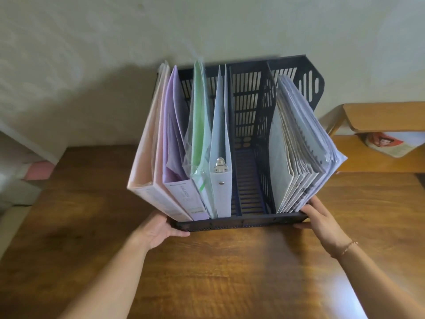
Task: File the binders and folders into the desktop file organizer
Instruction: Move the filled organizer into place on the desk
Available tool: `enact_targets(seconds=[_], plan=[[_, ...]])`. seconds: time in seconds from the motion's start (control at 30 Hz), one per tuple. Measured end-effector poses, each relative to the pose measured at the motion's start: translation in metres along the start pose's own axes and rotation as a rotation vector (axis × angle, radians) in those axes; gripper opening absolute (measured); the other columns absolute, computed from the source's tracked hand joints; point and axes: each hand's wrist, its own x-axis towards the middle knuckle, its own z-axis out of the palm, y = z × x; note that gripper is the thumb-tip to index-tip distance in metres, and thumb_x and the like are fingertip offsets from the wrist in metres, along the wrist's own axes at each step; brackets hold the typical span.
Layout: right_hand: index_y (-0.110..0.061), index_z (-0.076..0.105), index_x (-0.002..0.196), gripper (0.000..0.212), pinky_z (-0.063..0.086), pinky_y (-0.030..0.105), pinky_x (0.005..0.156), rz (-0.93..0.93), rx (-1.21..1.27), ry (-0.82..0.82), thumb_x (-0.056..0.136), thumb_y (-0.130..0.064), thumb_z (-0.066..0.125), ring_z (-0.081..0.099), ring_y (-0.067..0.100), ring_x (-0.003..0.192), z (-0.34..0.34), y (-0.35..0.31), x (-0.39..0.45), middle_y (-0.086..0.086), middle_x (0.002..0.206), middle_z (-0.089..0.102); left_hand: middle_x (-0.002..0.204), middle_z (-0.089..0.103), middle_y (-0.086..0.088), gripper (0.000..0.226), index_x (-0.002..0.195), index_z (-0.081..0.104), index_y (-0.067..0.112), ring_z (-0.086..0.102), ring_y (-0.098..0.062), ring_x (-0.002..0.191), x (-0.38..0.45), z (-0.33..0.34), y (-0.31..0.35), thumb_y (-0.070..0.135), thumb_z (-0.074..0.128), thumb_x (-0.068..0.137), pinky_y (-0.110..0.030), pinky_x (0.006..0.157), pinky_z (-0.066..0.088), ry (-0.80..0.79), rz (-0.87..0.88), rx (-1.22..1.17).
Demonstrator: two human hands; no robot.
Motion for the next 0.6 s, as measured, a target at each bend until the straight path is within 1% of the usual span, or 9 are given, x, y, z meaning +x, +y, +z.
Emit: enact_targets(seconds=[0.1,0.17,0.27,0.33,0.37,0.43,0.53,0.6], plan=[[-0.025,0.056,0.125,0.038,0.054,0.047,0.084,0.005,0.074,-0.045,0.095,-0.004,0.045,0.06,0.023,0.108,-0.016,0.003,-0.001,-0.003,0.117,0.065,0.134,0.057,-0.016,0.033,0.128,0.055,0.018,0.054,-0.04,0.12,-0.002,0.005,-0.007,0.022,0.052,0.096,-0.07,0.081,0.051,0.027,-0.008,-0.029],[-0.029,0.056,0.125,0.045,0.055,0.046,0.081,0.0,0.113,-0.097,0.091,-0.001,0.046,0.061,0.023,0.106,-0.028,0.002,0.0,-0.002,0.121,0.065,0.138,0.054,-0.016,0.034,0.131,0.053,0.017,0.053,-0.041,0.122,-0.004,0.012,-0.009,0.021,0.051,0.098,-0.07,0.08,0.051,0.04,-0.014,-0.05],[-0.031,0.054,0.13,0.055,0.055,0.042,0.078,-0.019,0.134,-0.168,0.079,-0.013,0.06,0.062,0.022,0.109,-0.047,-0.004,0.0,-0.004,0.126,0.064,0.139,0.051,-0.012,0.031,0.13,0.055,0.021,0.051,-0.039,0.123,-0.012,0.026,-0.007,0.022,0.052,0.099,-0.066,0.077,0.054,0.051,-0.012,-0.051],[-0.029,0.051,0.134,0.061,0.056,0.04,0.078,-0.027,0.123,-0.209,0.074,-0.02,0.06,0.061,0.022,0.114,-0.057,-0.009,-0.003,-0.006,0.13,0.063,0.136,0.052,-0.008,0.027,0.124,0.058,0.024,0.049,-0.037,0.125,-0.021,0.036,-0.001,0.022,0.053,0.098,-0.065,0.076,0.054,0.048,0.009,-0.029],[-0.029,0.051,0.136,0.062,0.056,0.04,0.079,-0.032,0.119,-0.224,0.075,-0.021,0.06,0.06,0.022,0.116,-0.062,-0.011,-0.004,-0.006,0.131,0.062,0.134,0.053,-0.005,0.026,0.122,0.059,0.026,0.049,-0.035,0.125,-0.027,0.041,0.002,0.022,0.054,0.097,-0.064,0.077,0.055,0.044,0.026,-0.006],[-0.027,0.05,0.137,0.059,0.056,0.044,0.082,-0.048,0.121,-0.257,0.079,-0.019,0.06,0.059,0.024,0.119,-0.068,-0.017,-0.005,-0.004,0.132,0.061,0.135,0.053,-0.003,0.03,0.123,0.059,0.028,0.049,-0.032,0.125,-0.041,0.047,0.009,0.026,0.057,0.094,-0.062,0.076,0.056,0.045,0.059,0.032],[-0.024,0.052,0.136,0.058,0.054,0.053,0.088,-0.059,0.124,-0.297,0.079,-0.017,0.06,0.057,0.029,0.12,-0.065,-0.029,-0.008,0.001,0.131,0.062,0.138,0.053,-0.006,0.034,0.125,0.059,0.026,0.051,-0.032,0.123,-0.066,0.05,0.017,0.03,0.058,0.091,-0.062,0.076,0.056,0.082,0.083,0.031],[-0.022,0.055,0.132,0.053,0.054,0.054,0.088,-0.077,0.124,-0.328,0.079,-0.016,0.056,0.058,0.031,0.118,-0.058,-0.041,-0.009,0.004,0.128,0.064,0.136,0.054,-0.006,0.031,0.123,0.059,0.026,0.053,-0.031,0.121,-0.082,0.048,0.02,0.029,0.057,0.093,-0.064,0.077,0.056,0.12,0.106,0.016]])
